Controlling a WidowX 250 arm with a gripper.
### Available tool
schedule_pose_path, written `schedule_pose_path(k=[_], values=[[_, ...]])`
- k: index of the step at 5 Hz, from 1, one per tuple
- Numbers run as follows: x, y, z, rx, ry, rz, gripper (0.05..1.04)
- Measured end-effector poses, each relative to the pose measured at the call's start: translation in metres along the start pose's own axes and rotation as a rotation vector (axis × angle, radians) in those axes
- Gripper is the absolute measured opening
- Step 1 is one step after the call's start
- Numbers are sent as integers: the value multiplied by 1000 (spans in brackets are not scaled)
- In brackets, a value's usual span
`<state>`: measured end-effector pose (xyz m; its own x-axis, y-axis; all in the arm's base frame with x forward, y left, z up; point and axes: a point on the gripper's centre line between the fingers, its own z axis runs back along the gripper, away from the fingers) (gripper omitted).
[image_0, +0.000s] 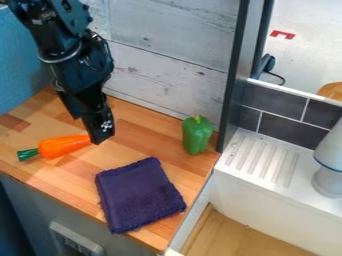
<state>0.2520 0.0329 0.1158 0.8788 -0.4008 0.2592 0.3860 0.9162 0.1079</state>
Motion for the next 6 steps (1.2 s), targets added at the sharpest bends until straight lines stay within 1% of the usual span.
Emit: schedule_pose_path(k=[1,2,3,4,5,6], values=[[-2,-1,-4,-9,12,2,1003],[5,20,-18,-20,50,44,1003],[7,57,-33,-40,92,149,1003],[17,86,-45,-40,123,219,1003],[29,112,-59,10,158,291,1003],[44,136,-60,54,154,345,1003]])
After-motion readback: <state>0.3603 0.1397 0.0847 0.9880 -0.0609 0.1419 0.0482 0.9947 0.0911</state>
